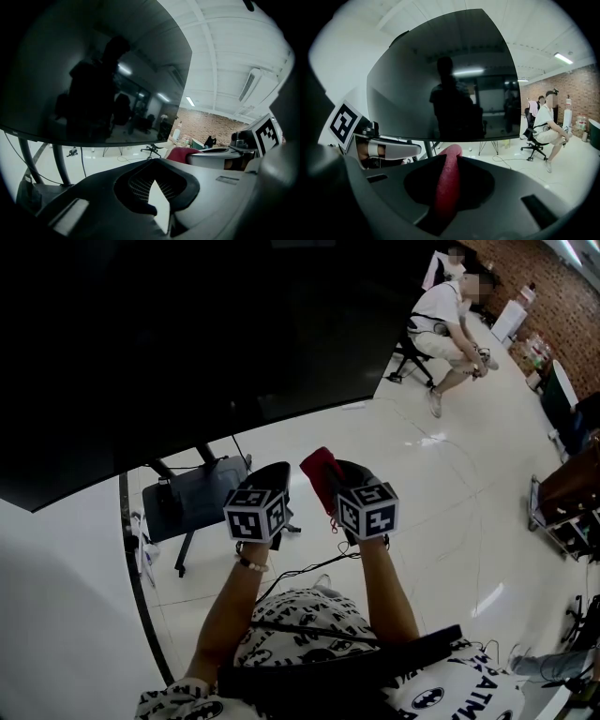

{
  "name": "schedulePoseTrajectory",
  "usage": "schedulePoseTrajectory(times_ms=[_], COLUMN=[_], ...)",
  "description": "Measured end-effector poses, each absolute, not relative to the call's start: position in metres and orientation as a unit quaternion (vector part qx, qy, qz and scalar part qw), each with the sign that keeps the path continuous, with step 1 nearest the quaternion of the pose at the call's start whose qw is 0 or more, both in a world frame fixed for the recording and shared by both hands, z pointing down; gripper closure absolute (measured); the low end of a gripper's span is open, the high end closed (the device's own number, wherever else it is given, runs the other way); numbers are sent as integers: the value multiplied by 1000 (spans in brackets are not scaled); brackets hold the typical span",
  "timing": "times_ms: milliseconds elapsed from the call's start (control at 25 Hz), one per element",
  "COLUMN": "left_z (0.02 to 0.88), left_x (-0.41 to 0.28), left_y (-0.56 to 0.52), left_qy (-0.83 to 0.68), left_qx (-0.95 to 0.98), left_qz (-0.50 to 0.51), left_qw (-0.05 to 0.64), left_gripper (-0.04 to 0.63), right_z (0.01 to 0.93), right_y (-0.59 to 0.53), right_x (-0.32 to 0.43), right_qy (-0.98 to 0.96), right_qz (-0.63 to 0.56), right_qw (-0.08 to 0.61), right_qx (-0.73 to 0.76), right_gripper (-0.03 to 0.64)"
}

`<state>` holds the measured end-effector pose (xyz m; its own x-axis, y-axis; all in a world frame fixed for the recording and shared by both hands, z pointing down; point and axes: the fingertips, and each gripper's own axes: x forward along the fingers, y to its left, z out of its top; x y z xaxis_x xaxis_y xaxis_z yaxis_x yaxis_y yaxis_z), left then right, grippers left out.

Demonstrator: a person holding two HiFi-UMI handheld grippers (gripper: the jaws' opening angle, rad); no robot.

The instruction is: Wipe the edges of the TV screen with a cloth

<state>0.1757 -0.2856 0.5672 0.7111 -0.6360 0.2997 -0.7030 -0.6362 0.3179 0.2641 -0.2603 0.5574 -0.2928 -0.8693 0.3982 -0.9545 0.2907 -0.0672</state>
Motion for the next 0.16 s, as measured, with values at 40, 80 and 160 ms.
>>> schedulePoseTrajectory(times_ms=[40,80,160], left_z=[565,563,560], left_x=[178,180,183], left_y=[-287,-287,-288], left_qy=[-370,-368,-365], left_qx=[902,902,903], left_qz=[79,78,77], left_qw=[210,210,212], left_gripper=[595,595,595], right_z=[555,554,551], right_y=[-261,-262,-263], right_x=[265,266,267], right_qy=[-790,-790,-789], right_qz=[148,148,148], right_qw=[145,145,147], right_qx=[577,578,578], right_gripper=[554,554,554])
